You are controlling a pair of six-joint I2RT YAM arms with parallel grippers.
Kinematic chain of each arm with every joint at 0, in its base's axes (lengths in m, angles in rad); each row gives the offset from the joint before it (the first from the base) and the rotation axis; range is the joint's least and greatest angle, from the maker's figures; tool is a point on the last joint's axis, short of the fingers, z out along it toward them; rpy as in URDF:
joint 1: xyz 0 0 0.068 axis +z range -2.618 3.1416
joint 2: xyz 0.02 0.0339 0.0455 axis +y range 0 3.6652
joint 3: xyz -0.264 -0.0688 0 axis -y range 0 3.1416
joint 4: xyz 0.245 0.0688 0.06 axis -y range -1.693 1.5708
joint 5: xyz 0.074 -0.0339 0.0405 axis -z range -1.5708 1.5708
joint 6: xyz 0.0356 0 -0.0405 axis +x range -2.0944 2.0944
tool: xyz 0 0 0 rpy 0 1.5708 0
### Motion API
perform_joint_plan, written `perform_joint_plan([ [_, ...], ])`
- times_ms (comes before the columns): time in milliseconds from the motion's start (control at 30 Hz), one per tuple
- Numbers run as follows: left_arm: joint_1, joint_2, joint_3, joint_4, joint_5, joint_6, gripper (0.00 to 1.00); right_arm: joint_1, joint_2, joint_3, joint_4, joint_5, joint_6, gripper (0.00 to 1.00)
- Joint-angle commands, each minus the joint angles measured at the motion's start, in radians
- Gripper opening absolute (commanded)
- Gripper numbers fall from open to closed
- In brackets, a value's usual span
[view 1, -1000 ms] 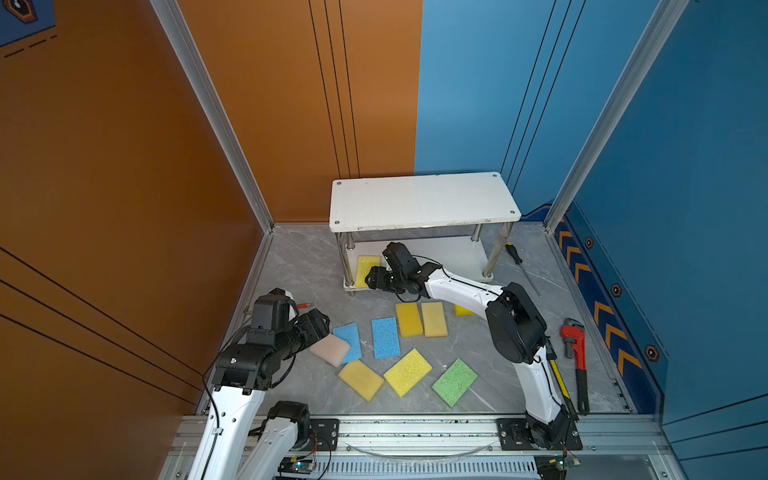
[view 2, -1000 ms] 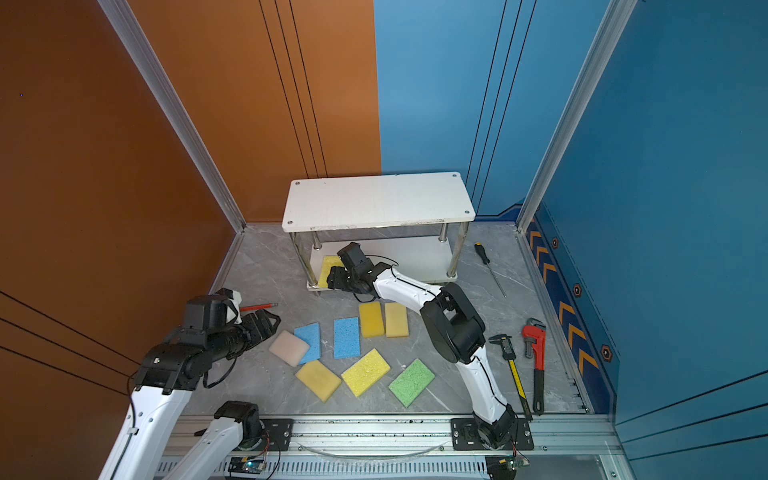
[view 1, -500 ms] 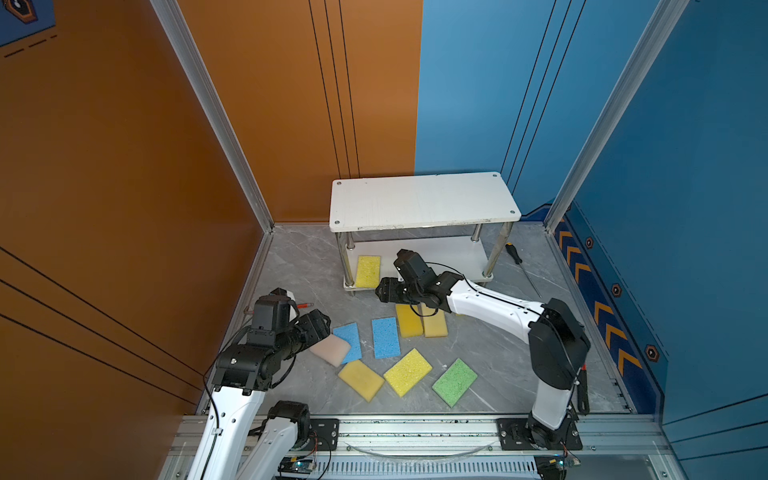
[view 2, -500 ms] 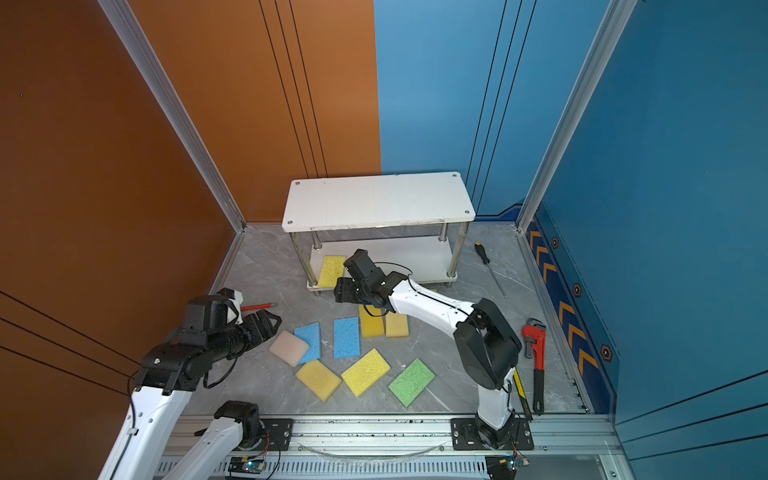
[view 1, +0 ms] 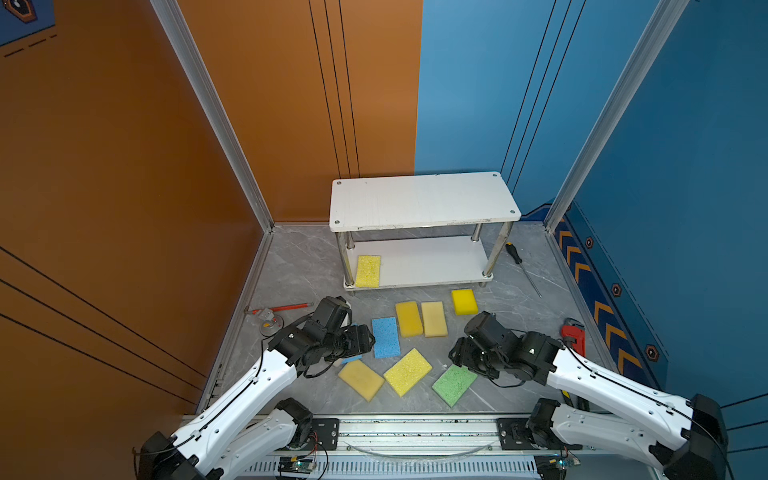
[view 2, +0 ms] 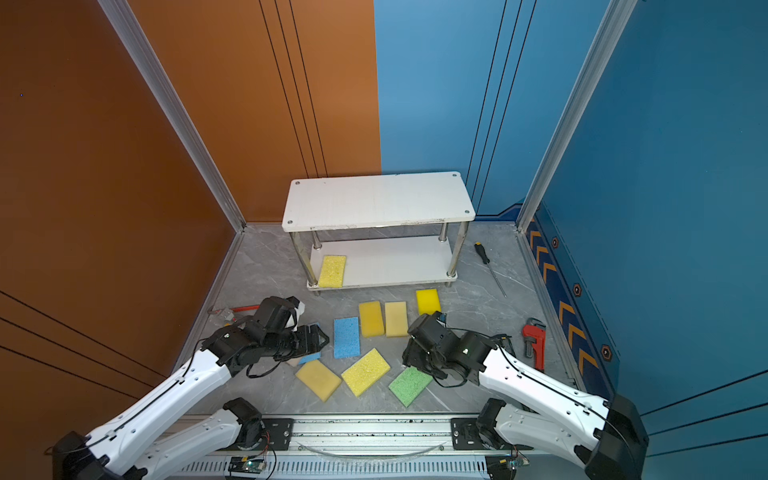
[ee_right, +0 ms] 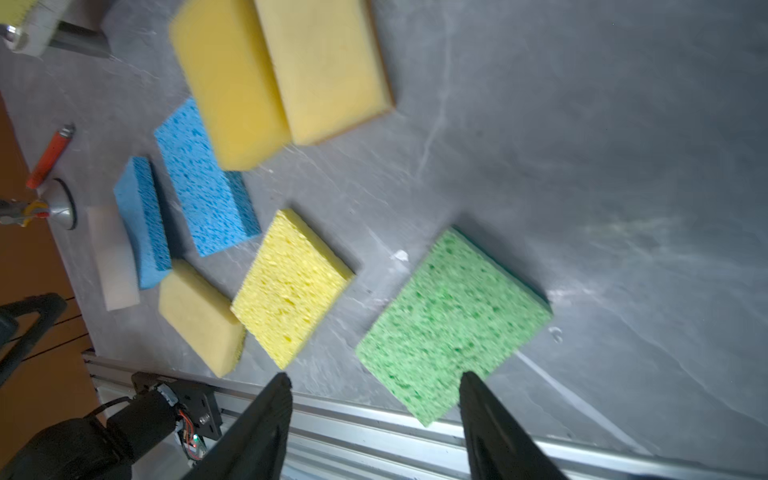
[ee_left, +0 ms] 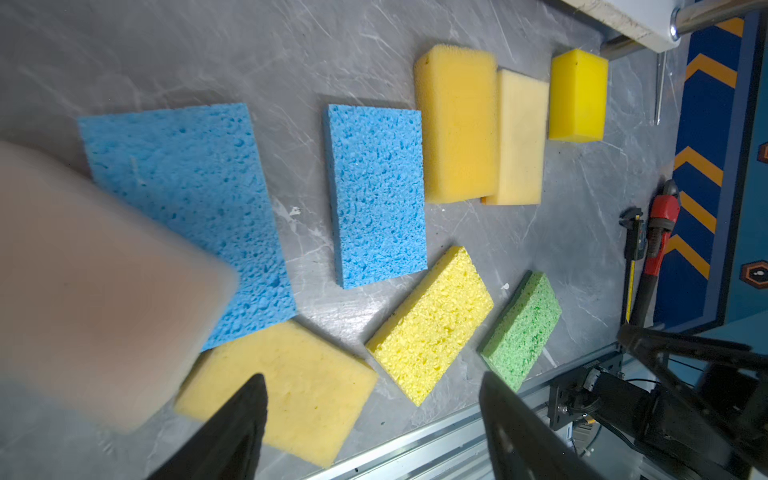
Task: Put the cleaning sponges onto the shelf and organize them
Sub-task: 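Move right gripper to green sponge while left gripper lowers over blue sponges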
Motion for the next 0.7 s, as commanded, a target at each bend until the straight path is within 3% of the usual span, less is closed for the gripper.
perform_joint_plan([
  [0, -0.033, 0.053, 0.026, 0.106, 0.038, -0.03, 0.81, 0.045, -0.066, -0.086, -0.074, 0.017, 0.175, 0.62],
  [333, -0.058, 0.064, 0.037, 0.109, 0.019, -0.048, 0.81, 0.097, -0.002, -0.191, 0.11, -0.007, 0.196, 0.53],
  [667, -0.04, 0.068, 0.046, 0.109, 0.02, -0.055, 0.81, 0.027, 0.051, -0.213, 0.178, -0.025, 0.122, 0.46],
])
